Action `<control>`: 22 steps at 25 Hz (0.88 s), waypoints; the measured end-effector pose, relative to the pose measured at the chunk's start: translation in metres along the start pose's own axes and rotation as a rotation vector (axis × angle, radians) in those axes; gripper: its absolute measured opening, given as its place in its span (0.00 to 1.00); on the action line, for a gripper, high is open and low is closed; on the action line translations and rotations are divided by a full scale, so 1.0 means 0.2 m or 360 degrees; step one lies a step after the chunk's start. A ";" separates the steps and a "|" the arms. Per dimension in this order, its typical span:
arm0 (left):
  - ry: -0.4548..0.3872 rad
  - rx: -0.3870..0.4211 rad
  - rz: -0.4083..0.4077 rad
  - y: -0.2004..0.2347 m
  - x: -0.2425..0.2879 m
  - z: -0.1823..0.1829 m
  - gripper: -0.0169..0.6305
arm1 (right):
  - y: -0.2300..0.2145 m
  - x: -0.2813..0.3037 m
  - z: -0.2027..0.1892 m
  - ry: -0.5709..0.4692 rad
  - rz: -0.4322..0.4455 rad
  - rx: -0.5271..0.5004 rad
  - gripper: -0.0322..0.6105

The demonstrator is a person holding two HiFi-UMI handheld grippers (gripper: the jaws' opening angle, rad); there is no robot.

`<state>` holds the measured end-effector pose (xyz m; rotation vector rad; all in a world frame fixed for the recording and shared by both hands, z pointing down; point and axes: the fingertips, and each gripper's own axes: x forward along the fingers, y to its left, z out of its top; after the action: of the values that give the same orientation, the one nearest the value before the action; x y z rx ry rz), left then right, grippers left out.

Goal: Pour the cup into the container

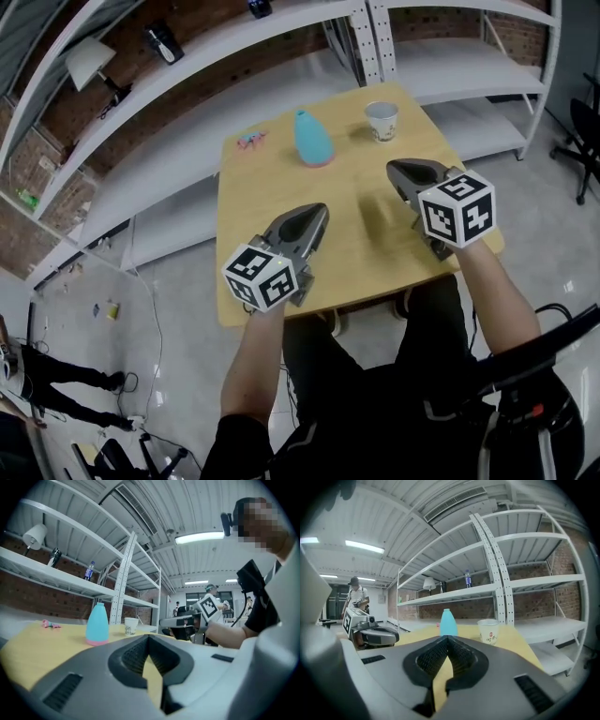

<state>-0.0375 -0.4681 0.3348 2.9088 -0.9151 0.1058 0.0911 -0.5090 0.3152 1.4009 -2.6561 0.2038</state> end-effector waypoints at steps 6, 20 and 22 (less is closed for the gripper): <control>-0.0058 0.0031 0.0109 -0.35 -0.24 0.05 0.02 | 0.25 -0.33 0.05 -0.0075 0.0066 -0.0051 0.05; -0.0136 0.0090 0.0224 -1.53 -0.93 -0.10 0.02 | 0.95 -1.37 -0.26 -0.0064 0.0162 -0.0102 0.05; -0.0138 0.0051 0.0230 -1.69 -1.00 -0.13 0.02 | 1.02 -1.54 -0.31 -0.0066 0.0169 -0.0095 0.05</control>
<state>-0.0070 -0.0757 0.3199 2.8935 -1.1477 0.0045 0.0982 -0.1336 0.3089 1.2612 -2.7485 0.1066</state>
